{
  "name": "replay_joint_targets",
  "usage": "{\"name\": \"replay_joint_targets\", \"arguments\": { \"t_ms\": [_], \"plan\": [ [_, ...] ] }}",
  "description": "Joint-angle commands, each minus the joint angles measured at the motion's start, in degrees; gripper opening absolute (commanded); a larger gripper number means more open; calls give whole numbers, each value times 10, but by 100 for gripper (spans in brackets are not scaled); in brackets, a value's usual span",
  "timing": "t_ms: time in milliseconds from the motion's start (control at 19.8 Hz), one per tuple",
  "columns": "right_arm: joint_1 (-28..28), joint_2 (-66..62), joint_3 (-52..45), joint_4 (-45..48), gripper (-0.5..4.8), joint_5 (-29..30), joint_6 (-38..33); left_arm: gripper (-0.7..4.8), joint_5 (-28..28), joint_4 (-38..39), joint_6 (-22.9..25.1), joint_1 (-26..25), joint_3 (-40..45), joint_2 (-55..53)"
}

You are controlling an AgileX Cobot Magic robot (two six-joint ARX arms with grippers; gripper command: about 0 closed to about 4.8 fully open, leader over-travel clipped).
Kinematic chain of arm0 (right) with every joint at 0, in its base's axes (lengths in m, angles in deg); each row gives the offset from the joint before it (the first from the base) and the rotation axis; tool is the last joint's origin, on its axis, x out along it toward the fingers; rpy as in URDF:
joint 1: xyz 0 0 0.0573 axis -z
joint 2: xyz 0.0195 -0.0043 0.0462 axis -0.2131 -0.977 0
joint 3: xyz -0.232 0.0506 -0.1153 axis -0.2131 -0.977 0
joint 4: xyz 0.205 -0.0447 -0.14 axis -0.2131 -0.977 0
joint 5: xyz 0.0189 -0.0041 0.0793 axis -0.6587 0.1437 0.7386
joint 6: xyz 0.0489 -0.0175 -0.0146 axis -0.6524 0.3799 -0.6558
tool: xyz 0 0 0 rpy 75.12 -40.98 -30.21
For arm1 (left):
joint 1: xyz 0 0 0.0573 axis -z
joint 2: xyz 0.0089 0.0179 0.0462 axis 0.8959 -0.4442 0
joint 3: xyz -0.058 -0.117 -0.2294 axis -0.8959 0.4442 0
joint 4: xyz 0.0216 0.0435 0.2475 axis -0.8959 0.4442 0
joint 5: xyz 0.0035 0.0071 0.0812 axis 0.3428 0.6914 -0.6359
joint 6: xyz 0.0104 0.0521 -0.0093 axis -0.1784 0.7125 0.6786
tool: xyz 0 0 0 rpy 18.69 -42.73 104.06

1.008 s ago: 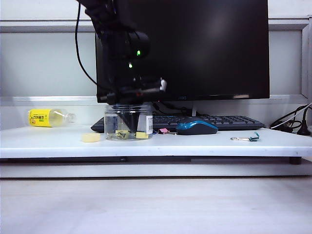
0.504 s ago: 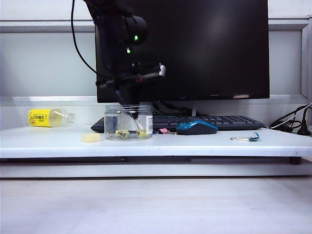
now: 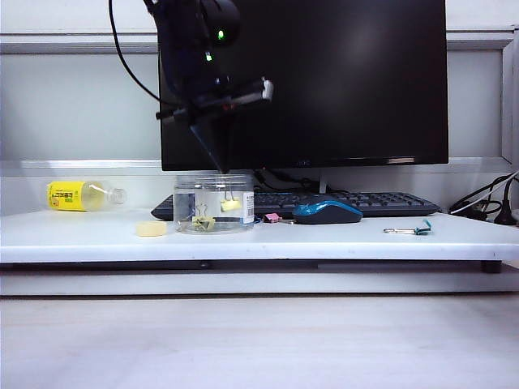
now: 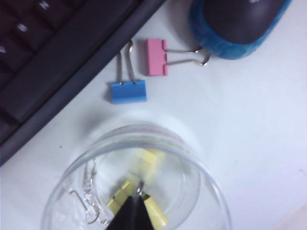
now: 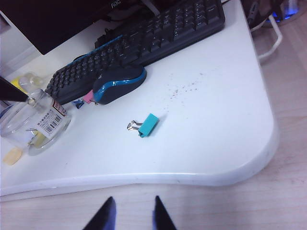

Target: Take the clips out of the round transparent plastic box and place them on the table.

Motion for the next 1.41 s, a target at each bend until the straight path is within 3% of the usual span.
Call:
{"name": "replay_joint_targets", "arguments": {
  "t_ms": [50, 453, 605, 806, 1159, 1260, 1411],
  "plan": [
    [0, 0, 1, 2, 107, 0, 3, -6, 4, -1, -1, 1, -3, 18],
    [0, 0, 1, 2, 107, 0, 3, 0, 7, 5, 0, 1, -3, 23],
    [0, 1, 1, 2, 107, 1, 3, 90, 22, 18, 11, 1, -3, 16],
    [0, 1, 1, 2, 107, 2, 3, 92, 22, 55, 44, 1, -2, 12],
    [0, 1, 1, 2, 107, 2, 3, 95, 21, 58, 38, 1, -1, -22],
    [0, 1, 1, 2, 107, 2, 3, 148, 19, 57, 35, 1, -1, -37],
    [0, 1, 1, 2, 107, 2, 3, 157, 9, 49, 34, 1, -1, -48]
  ]
}}
